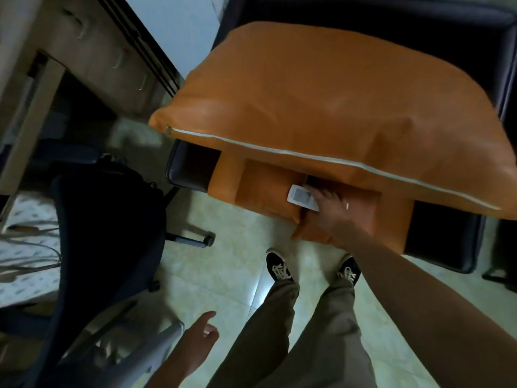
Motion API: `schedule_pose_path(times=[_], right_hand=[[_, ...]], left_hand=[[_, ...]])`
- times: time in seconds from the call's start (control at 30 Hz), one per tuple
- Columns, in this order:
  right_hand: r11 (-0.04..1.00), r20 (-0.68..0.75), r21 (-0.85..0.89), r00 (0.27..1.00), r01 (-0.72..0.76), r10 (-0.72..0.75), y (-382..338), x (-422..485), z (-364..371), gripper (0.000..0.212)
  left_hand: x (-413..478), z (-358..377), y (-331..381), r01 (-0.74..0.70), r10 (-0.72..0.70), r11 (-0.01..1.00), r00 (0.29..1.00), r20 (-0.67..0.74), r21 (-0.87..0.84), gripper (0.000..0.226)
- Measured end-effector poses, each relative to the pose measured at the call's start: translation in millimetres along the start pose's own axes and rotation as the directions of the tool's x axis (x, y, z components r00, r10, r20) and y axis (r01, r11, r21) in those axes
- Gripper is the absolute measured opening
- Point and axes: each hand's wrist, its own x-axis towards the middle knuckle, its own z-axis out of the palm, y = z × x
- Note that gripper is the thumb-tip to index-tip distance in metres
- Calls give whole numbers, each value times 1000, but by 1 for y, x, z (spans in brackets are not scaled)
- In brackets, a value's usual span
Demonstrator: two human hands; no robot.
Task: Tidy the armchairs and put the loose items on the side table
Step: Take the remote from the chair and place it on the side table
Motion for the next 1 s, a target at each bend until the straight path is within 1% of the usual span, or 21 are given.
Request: schedule_pose_path(times=[0.1,0.17,0.23,0.27,0.33,0.4,0.43,0.5,0.57,0.7,0.8,0.9,1.0], right_hand=[[996,-38,-75,998,46,-49,-1,8,7,79],[994,-29,-98,998,44,-47,-4,6,6,84],[994,18,-104,999,46,-44,-4,2,6,87],[994,48,-101,998,52,-47,-4,-1,4,89],[995,94,-83,994,63,-55,-4,-12,1,100],[999,121,7,991,54,-54,-3,-28,-3,106],[996,115,85,993,27,-37,-1,-37,-5,103],[966,81,249,995,-68,49,1,-57,-10,90],[923,51,352,988,-157,149,4,-82,-14,83],[870,-11,430,963,-240,271,10,-143,-20,76],[798,-9,518,931,-309,366,18,-191,-21,77],[762,-25,547,903,-346,428,29,-235,-18,77],[721,-44,583,871,-375,489,44,-273,-14,74]], left_hand=[[6,-5,16,-43,42,999,999,28,28,40],[10,-11,34,-95,93,994,995,46,59,38],[11,-15,58,-175,171,981,984,42,89,38],[11,-17,70,-217,214,971,976,35,99,39],[11,-21,94,-281,280,954,960,30,101,44],[13,-23,118,-350,345,929,936,66,122,49],[15,-23,129,-382,373,913,924,86,140,50],[18,-25,149,-418,403,889,908,114,186,49],[17,-25,164,-436,410,869,899,154,235,48],[18,-24,182,-459,399,817,887,233,349,47],[14,-19,192,-475,401,774,880,255,420,47],[4,-7,210,-517,425,725,856,295,455,47],[-8,14,233,-572,461,685,820,339,452,47]])
